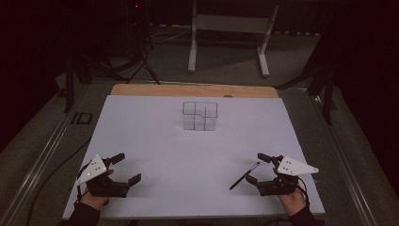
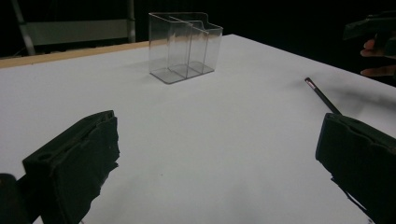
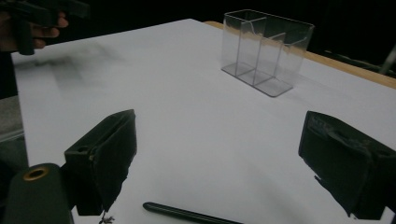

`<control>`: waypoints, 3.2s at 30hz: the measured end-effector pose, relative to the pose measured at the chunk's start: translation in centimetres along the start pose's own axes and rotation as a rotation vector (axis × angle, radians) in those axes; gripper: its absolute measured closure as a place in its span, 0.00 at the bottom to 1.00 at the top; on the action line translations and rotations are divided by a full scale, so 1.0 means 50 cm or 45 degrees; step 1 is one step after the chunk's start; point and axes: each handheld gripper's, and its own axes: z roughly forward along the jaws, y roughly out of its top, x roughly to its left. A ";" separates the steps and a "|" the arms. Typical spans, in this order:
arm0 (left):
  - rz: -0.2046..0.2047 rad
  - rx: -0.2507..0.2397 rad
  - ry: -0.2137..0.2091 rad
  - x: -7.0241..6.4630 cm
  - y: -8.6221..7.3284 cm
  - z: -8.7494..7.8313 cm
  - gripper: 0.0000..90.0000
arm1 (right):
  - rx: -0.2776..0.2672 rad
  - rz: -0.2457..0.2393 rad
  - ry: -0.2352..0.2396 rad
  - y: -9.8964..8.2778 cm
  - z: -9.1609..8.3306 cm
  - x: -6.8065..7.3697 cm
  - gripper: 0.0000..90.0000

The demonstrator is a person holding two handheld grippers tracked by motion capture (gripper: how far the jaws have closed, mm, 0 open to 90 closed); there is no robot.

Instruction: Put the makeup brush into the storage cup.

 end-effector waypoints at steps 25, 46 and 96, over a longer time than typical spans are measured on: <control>-0.011 -0.016 0.017 0.002 0.002 -0.003 0.01 | 0.001 -0.066 0.018 0.027 -0.010 0.003 0.16; -0.003 -0.015 0.011 0.001 0.003 0.002 0.01 | 0.184 -0.082 0.151 0.067 -0.017 -0.100 0.17; 0.008 0.001 0.006 -0.001 0.003 0.004 0.01 | 0.961 -0.432 0.580 0.084 0.107 -0.147 0.17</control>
